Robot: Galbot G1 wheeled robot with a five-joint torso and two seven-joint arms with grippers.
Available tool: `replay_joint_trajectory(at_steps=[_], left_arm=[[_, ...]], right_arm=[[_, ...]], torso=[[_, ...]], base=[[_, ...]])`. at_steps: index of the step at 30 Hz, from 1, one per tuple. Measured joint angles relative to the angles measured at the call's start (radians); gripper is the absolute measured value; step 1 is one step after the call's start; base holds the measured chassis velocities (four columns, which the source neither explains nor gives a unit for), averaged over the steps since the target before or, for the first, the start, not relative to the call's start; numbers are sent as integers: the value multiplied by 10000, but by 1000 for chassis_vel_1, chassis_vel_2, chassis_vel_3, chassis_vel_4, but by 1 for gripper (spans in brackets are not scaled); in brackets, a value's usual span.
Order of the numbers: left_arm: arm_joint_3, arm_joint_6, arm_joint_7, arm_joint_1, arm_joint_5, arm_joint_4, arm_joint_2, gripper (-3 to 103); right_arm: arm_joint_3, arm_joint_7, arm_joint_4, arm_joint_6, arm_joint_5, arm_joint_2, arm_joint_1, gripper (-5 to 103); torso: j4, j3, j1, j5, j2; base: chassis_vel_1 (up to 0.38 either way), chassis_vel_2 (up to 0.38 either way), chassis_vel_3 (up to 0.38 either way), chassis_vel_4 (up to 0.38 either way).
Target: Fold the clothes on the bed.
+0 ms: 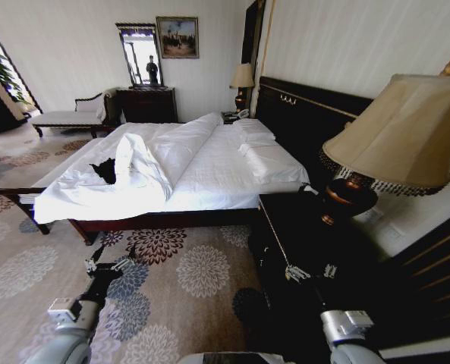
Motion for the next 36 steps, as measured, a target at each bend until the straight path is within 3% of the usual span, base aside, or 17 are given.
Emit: replay_joint_trajectory(at_steps=[36], left_arm=[[54, -41, 32, 52, -10, -43, -12, 100]], right_arm=[[-100, 141, -12, -21, -155, 259, -44, 100]], torso=[[-1, 0, 1, 0, 0]], base=[[-45, 38, 43, -42]])
